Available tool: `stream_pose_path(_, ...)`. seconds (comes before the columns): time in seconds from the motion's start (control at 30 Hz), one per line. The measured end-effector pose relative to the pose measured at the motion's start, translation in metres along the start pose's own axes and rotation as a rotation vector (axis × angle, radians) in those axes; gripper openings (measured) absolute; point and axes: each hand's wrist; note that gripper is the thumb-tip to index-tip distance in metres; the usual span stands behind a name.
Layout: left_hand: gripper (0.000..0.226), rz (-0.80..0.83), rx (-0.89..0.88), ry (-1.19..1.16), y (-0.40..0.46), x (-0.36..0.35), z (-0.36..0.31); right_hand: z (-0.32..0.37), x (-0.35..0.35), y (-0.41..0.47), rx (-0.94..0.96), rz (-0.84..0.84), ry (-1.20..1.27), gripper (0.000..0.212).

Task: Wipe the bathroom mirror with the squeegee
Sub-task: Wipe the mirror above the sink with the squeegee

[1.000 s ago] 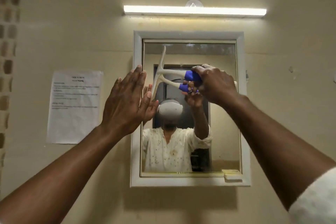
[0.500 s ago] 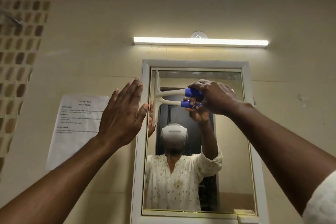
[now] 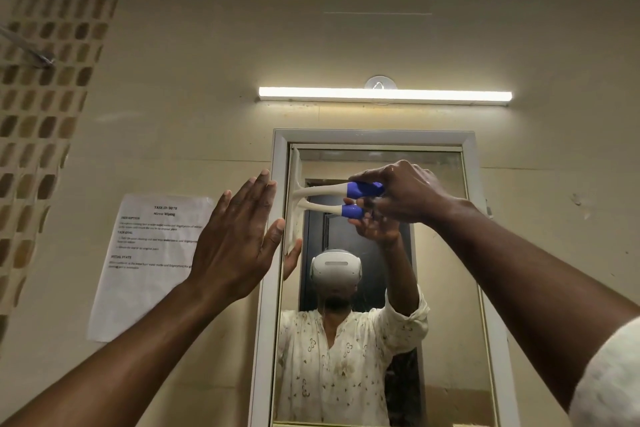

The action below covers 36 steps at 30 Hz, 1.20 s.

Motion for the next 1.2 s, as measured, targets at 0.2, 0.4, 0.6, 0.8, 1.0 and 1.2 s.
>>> stream_pose_path(0.2, 0.064, 0.005, -0.001, -0.011, -0.001, -0.005, -0.004, -0.009, 0.001, 0.003, 0.051, 0.022, -0.031, 0.047)
stream_pose_path(0.4, 0.065, 0.030, 0.007, -0.022, -0.001, -0.006, -0.011, -0.017, -0.005, 0.002, 0.017, -0.034, -0.001, 0.047)
stream_pose_path(0.6, 0.066, 0.058, 0.019, -0.042, -0.007, -0.012, -0.017, -0.033, -0.010, -0.003, -0.038, -0.033, -0.006, 0.047)
stream_pose_path(0.8, 0.064, 0.069, 0.002, -0.041, -0.008, -0.020, -0.023, -0.052, -0.009, -0.015, -0.086, -0.031, 0.062, 0.048)
stream_pose_path(1.0, 0.071, 0.045, -0.037, -0.069, -0.004, -0.032, -0.033, -0.065, -0.001, -0.024, -0.082, -0.027, 0.055, 0.048)
stream_pose_path(1.2, 0.078, 0.035, -0.059, -0.106, -0.002, -0.042, -0.045, -0.085, 0.004, -0.034, -0.130, -0.015, 0.038, 0.049)
Point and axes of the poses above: each hand's wrist, its own y-axis towards the middle knuckle, its own x-axis out of the back of the hand, z = x × y, and after that the axes turned 3 degrees about -x, right-handed
